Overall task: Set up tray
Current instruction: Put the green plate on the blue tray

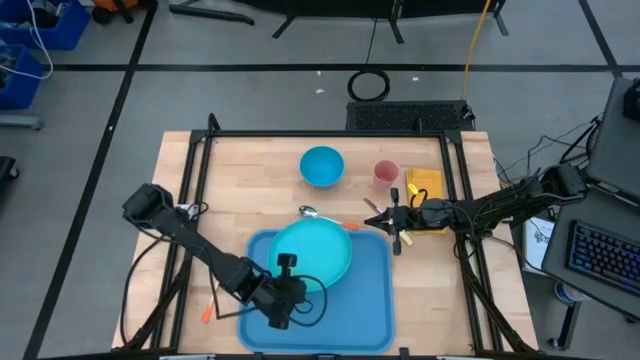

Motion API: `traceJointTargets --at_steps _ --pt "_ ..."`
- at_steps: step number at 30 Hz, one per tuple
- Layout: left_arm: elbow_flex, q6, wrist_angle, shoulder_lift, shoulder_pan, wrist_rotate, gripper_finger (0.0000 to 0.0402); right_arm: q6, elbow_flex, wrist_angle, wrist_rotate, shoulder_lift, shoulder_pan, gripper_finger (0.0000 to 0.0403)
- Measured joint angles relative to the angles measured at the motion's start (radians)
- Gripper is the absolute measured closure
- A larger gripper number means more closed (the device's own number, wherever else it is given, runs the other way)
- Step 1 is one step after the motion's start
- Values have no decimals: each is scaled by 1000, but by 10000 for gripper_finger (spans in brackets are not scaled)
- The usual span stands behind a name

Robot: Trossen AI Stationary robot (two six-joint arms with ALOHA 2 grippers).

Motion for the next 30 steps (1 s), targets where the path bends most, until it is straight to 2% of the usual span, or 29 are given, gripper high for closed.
traceJointTargets --at_steps 6,14,20,30 --pt "16 -26 52 42 -11 111 394 2 0 1 0 0 0 403" --pt "16 -95 84 52 -12 151 394 0 0 11 0 0 0 403" --pt "16 -112 132 51 -12 227 394 0 0 12 0 0 0 403" --pt "14 -123 184 73 -8 270 394 0 0 15 0 0 0 403"
